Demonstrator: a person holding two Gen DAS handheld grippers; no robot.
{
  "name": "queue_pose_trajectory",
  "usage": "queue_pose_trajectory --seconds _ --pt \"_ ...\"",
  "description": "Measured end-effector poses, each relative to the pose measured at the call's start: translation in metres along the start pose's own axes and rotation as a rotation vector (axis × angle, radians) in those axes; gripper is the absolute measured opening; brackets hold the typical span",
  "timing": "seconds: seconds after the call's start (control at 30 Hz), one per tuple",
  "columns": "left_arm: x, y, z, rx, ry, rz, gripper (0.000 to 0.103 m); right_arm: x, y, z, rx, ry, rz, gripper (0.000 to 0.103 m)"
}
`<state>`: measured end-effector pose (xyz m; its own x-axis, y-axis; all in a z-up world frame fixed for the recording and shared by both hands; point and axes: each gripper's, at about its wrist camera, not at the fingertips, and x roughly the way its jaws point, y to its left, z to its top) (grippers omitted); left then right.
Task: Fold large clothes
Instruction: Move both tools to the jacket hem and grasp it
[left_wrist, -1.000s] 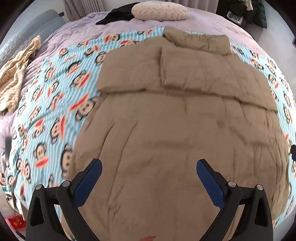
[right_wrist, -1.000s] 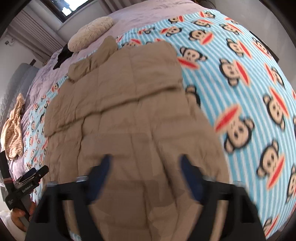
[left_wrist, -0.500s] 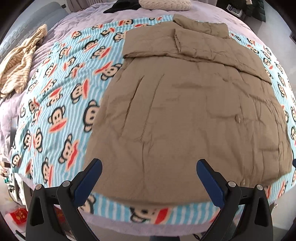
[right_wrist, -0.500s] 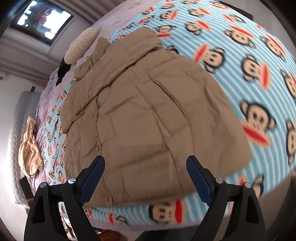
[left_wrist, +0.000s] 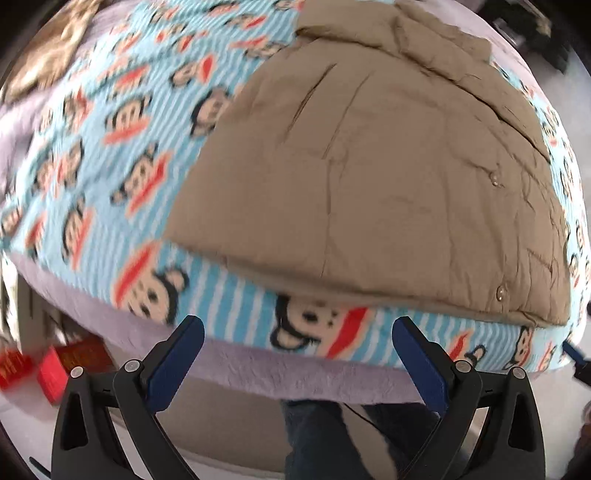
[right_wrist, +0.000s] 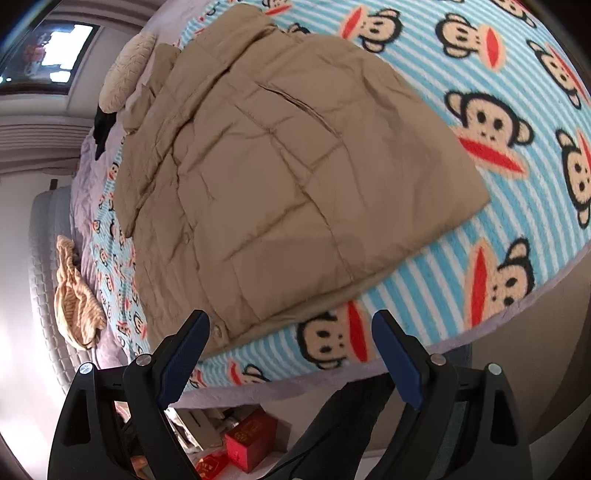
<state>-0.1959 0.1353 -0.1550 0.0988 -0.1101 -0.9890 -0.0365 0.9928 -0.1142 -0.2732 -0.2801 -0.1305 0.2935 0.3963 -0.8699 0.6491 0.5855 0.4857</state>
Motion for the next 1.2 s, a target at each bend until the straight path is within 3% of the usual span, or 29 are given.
queue_pose_trajectory --seconds 0.1,0.2,0.37,0.47,0.7,0.87,1.03,1.07,1.1,1.13,1.17,1.2 --pt "-0.001 0.017 -0.008 -0.103 0.0 -0.096 0.102 0.004 -0.02 0.001 0.045 0.028 -0.006 0.091" --pt "0.002 0.03 -0.006 -0.17 -0.007 -0.194 0.102 0.012 -0.039 0.002 0.137 0.053 0.05 0.091" --pt "0.023 0.036 0.012 -0.19 0.027 -0.306 0.102 0.022 -0.055 -0.004 0.225 0.066 0.118 0.091" --pt "0.045 0.028 0.025 -0.182 0.063 -0.311 0.102 0.023 -0.058 -0.005 0.24 0.057 0.12 0.091" --pt "0.052 0.016 0.052 -0.167 0.024 -0.336 0.102 0.02 -0.064 0.007 0.274 -0.002 0.177 0.091" --pt "0.058 0.014 0.057 -0.154 0.036 -0.311 0.102 0.036 -0.083 0.022 0.371 -0.03 0.212 0.091" --pt "0.064 0.008 0.058 -0.134 0.031 -0.301 0.101 0.052 -0.095 0.027 0.488 -0.047 0.321 0.089" --pt "0.064 0.008 0.059 -0.131 0.03 -0.297 0.089 0.053 -0.096 0.026 0.512 -0.05 0.342 0.084" --pt "0.063 0.006 0.061 -0.121 0.029 -0.29 0.067 0.054 -0.096 0.026 0.524 -0.049 0.353 0.065" --pt "0.064 0.005 0.063 -0.112 0.035 -0.291 0.056 0.055 -0.095 0.026 0.535 -0.041 0.356 0.047" --pt "0.063 0.007 0.066 -0.109 0.043 -0.316 0.034 0.057 -0.094 0.025 0.54 -0.038 0.356 0.037" --pt "0.062 0.009 0.068 -0.112 0.044 -0.341 0.017 0.057 -0.094 0.025 0.541 -0.036 0.355 0.02"
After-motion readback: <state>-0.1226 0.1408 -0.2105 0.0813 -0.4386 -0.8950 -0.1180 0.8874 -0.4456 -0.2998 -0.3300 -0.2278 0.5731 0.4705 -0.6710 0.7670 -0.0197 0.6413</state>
